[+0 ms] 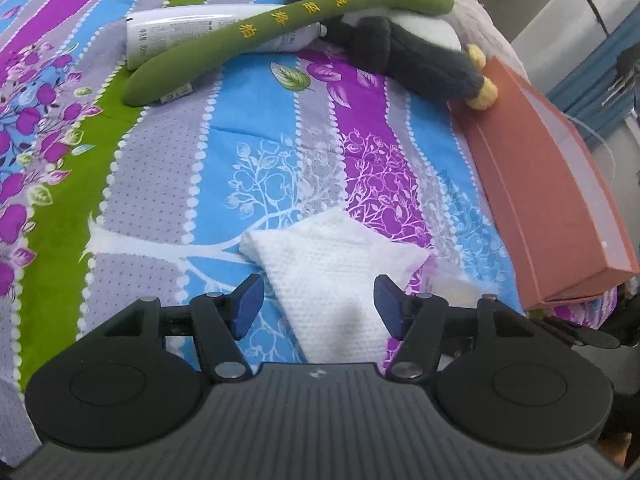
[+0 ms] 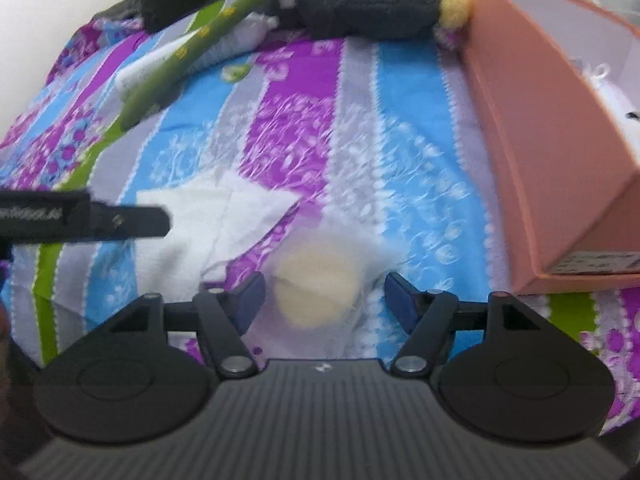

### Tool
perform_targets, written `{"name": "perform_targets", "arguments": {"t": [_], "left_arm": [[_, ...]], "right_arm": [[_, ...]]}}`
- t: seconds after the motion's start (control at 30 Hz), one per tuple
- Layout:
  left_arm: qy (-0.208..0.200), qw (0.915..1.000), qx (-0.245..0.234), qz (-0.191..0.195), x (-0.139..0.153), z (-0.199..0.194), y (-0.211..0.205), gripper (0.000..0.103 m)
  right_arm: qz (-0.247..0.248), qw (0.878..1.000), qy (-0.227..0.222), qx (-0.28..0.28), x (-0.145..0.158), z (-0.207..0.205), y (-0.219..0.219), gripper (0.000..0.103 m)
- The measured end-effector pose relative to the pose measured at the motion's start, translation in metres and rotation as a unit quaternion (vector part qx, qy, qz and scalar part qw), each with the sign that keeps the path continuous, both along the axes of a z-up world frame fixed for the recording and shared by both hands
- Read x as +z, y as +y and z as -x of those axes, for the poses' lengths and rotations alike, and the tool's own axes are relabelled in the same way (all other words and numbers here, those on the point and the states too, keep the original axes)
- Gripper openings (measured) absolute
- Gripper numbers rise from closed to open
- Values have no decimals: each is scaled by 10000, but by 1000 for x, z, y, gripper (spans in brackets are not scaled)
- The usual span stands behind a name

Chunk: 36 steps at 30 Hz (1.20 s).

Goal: Organize soft objects

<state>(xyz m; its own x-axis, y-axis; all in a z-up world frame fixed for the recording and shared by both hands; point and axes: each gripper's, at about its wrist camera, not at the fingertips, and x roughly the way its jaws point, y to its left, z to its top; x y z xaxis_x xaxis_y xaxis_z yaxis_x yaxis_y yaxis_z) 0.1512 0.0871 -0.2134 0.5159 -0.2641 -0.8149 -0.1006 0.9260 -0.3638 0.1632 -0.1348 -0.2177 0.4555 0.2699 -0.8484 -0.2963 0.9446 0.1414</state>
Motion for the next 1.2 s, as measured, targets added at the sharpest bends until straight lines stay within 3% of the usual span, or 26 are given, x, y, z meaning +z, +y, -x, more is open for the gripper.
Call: {"name": "perform_targets", "arguments": {"t": [0.17, 0.27, 0.33, 0.43, 0.57, 0.77, 1.2], "left_arm": [[13, 9997, -147, -211, -6, -6, -7, 66], [30, 9993, -237, -303, -10, -8, -12, 65], [21, 9985, -312, -446, -11, -8, -17, 65], [22, 9977, -405, -549, -13, -10, -23, 57], [7, 9959, -489, -768, -16, -13, -29, 39], [4, 9966, -480, -672, -17, -16, -31, 15], [-289, 9995, 7, -138, 12, 6, -18, 10]], "right_arm": [[127, 9998, -165, 24, -4, 5, 4, 65], [181, 9995, -245, 16, -4, 3, 5, 58], [181, 9994, -276, -35, -3, 1, 3, 46], [175, 9994, -288, -93, -3, -2, 0, 37], [217, 9992, -319, -115, -2, -4, -1, 28], [159, 9993, -301, -133, 1, -6, -3, 18], [-193, 9985, -302, -402, 28, 2, -18, 16]]}}
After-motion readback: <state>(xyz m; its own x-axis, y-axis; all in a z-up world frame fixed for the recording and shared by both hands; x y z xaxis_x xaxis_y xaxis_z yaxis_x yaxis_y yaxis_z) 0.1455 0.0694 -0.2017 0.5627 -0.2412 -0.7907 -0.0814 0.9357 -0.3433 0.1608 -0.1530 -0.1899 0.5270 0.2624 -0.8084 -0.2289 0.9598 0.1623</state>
